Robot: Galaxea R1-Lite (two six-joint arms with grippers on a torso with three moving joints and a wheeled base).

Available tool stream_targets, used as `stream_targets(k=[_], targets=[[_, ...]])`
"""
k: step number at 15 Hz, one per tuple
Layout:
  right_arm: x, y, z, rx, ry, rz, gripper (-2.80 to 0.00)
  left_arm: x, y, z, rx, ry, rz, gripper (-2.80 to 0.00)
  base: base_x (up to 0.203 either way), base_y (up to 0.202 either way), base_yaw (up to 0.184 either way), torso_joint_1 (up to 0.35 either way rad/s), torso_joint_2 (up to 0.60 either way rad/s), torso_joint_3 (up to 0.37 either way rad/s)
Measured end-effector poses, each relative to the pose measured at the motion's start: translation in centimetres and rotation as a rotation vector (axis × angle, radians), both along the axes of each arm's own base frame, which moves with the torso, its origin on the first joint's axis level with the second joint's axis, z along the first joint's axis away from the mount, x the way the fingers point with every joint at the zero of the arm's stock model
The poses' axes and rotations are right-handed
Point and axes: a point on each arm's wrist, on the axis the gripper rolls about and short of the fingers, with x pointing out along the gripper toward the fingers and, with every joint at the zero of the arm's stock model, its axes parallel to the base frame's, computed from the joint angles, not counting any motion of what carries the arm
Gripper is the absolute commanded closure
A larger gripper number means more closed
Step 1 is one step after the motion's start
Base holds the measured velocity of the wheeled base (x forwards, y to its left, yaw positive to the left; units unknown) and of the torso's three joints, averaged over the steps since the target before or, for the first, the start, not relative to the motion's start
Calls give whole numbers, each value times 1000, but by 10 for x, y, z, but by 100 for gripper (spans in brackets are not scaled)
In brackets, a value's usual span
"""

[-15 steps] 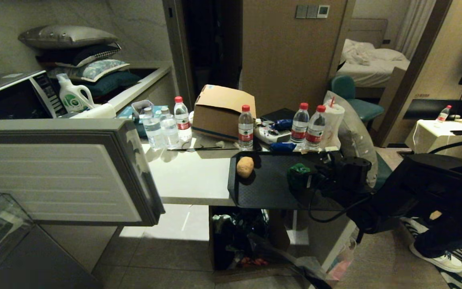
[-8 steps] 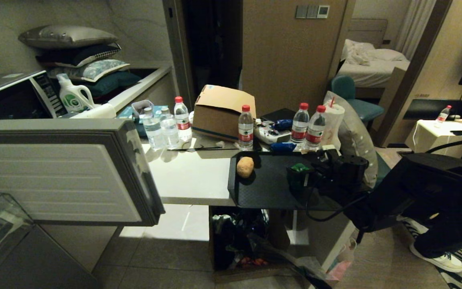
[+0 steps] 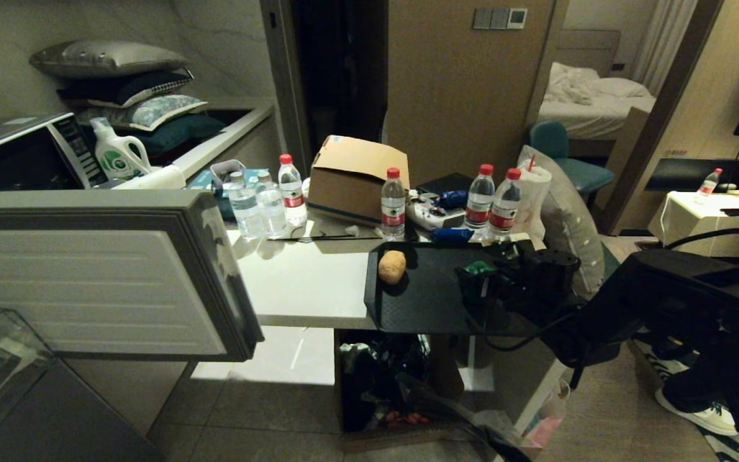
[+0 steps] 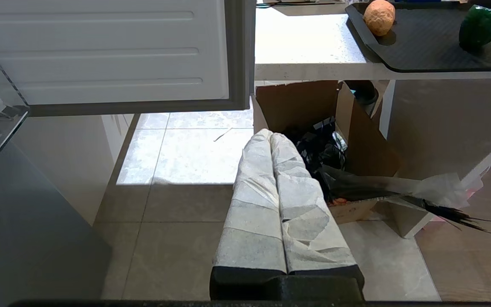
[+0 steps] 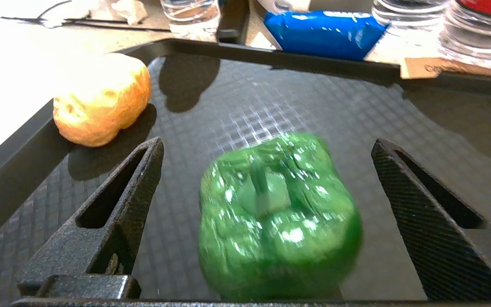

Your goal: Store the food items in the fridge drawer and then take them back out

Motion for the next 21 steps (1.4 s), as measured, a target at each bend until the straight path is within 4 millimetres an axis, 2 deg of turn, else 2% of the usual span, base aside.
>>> stream_targets(k=[6, 21], targets=[[6, 2, -12, 0, 10, 4, -280, 0, 0, 0, 0, 0, 0, 0, 0, 0, 0, 0, 0, 0], [18, 6, -23, 1, 14, 18, -280, 0, 0, 0, 0, 0, 0, 0, 0, 0, 0, 0, 0, 0]])
